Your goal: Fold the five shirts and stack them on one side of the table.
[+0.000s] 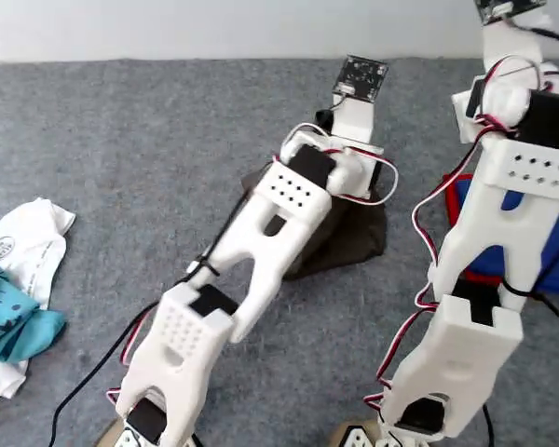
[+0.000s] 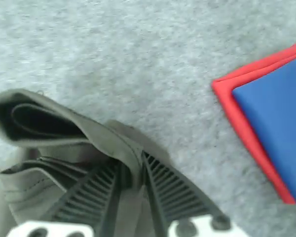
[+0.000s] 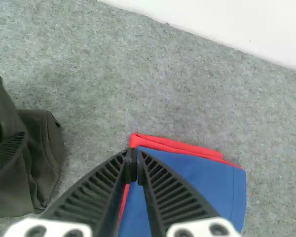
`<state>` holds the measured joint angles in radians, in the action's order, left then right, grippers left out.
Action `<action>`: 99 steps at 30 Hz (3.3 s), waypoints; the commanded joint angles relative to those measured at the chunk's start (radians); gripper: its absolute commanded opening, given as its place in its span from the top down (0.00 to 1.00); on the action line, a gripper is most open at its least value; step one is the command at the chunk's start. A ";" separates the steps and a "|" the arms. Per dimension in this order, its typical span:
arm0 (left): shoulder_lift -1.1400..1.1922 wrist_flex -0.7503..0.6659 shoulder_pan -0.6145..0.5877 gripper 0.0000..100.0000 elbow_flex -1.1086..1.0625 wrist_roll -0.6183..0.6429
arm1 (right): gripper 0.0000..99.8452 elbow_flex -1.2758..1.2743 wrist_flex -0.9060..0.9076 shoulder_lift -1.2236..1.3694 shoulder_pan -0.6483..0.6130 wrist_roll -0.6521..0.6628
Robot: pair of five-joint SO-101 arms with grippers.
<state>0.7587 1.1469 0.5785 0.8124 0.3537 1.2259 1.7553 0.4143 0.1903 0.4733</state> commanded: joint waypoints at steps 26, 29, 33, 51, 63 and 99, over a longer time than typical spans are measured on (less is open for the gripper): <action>0.195 0.618 -0.459 0.99 0.848 -0.115 | 0.99 0.035 0.033 0.325 -0.418 -0.006; 0.192 0.621 -0.479 0.99 0.816 -0.120 | 0.99 0.043 0.035 0.447 -0.503 -0.006; 0.064 0.621 -0.453 0.99 0.555 -0.104 | 0.99 0.035 0.041 0.536 -0.575 -0.005; -0.853 -0.566 -0.448 0.99 -1.423 -0.071 | 0.99 0.034 0.041 0.638 -0.430 -0.005; -0.813 -0.686 -0.485 0.99 -1.489 -0.072 | 0.99 -0.282 0.044 0.481 -0.375 -0.005; -0.749 -0.643 -0.321 0.99 -1.214 -0.068 | 0.99 -0.789 0.041 -0.081 -0.191 0.137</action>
<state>-0.0222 0.4964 0.1918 -0.5409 0.2770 0.4312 1.7568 0.3314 -0.0445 0.6084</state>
